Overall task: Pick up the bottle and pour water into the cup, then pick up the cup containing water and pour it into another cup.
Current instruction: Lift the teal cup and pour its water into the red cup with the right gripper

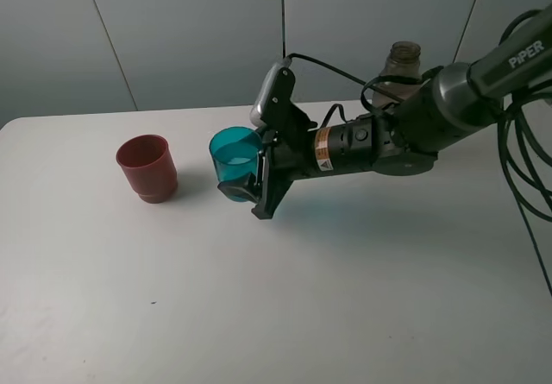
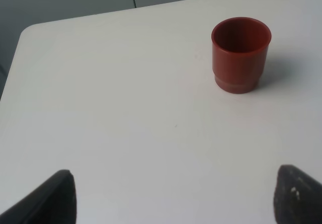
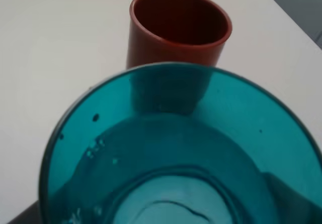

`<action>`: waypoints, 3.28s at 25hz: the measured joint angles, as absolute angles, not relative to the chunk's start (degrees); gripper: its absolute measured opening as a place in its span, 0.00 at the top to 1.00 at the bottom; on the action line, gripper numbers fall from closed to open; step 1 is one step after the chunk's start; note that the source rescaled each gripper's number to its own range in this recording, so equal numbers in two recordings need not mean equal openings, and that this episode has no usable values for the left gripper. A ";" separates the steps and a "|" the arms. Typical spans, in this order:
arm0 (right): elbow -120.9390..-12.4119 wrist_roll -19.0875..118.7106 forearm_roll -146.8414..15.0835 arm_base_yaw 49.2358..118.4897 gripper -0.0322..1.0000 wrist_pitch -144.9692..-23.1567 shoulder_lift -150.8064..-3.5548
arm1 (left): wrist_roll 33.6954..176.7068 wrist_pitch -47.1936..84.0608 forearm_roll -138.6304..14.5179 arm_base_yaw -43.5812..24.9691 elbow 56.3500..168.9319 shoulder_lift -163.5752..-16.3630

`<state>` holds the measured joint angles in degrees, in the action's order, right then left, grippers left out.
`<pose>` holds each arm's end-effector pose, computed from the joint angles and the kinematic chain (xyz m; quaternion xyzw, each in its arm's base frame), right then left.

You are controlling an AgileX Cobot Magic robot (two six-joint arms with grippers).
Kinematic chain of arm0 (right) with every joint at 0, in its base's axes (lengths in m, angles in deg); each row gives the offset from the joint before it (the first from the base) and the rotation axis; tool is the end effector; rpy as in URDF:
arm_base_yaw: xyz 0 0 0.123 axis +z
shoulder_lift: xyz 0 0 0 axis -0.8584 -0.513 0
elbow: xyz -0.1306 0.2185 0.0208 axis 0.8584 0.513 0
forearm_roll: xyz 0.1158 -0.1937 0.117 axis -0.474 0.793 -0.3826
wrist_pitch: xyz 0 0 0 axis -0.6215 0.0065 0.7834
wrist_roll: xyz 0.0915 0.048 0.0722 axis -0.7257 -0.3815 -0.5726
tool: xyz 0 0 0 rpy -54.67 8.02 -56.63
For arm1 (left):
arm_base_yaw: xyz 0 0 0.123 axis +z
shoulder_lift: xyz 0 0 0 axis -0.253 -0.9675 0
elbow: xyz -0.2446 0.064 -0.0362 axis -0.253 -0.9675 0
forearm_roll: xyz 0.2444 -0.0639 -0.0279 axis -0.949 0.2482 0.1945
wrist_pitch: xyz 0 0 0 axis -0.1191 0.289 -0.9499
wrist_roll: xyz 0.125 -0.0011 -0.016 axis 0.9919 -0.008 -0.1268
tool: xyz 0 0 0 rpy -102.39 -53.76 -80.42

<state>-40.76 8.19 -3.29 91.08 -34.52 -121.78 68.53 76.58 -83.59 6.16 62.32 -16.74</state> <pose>0.2982 0.2644 0.0665 -0.5375 0.6619 0.2553 0.4557 0.0568 0.0073 0.2644 0.0399 0.8526 0.0197 0.5206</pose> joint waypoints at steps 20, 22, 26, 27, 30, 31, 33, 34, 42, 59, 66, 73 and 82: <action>-43.95 4.41 -20.42 97.25 0.83 -48.30 -116.74 | 68.53 76.58 -83.59 6.16 62.32 -16.74; -43.94 5.67 -23.43 97.25 0.83 -48.45 -116.74 | 68.53 76.58 -83.59 6.16 62.32 -16.74; -43.94 11.27 -31.60 97.25 0.83 -48.63 -116.74 | 68.53 76.58 -83.59 6.16 62.32 -16.74; -43.94 13.34 -33.87 97.25 0.83 -48.63 -116.74 | 68.53 76.58 -83.59 6.16 62.32 -16.74; -44.25 19.01 -40.03 97.61 0.83 -49.80 -116.74 | 68.43 76.58 -83.59 6.16 62.32 -16.74; -44.75 21.33 -42.01 97.88 0.83 -50.85 -116.74 | 68.43 76.58 -83.59 6.16 62.32 -16.74; -46.14 26.02 -45.44 99.10 0.83 -53.65 -116.74 | 68.43 76.58 -83.59 6.16 62.32 -16.74; -46.88 28.22 -46.84 99.65 0.83 -55.22 -116.74 | 68.43 76.58 -83.59 6.16 62.32 -16.74; -55.64 33.71 -47.18 103.91 0.83 -67.40 -117.30 | 68.43 76.58 -83.59 6.16 62.32 -16.74; -73.62 32.85 -42.76 105.70 0.83 -84.32 -126.99 | 68.68 76.58 -83.59 6.16 62.32 -16.74; -77.68 32.85 -36.61 105.70 0.83 -86.00 -128.94 | 68.68 76.58 -83.59 6.16 62.32 -16.74; -80.69 32.85 -27.69 105.70 0.83 -85.93 -130.60 | 68.68 76.58 -83.59 6.16 62.32 -16.74; -83.54 32.85 -19.99 105.70 0.83 -85.93 -133.90 | 68.68 76.58 -83.59 6.16 62.32 -16.74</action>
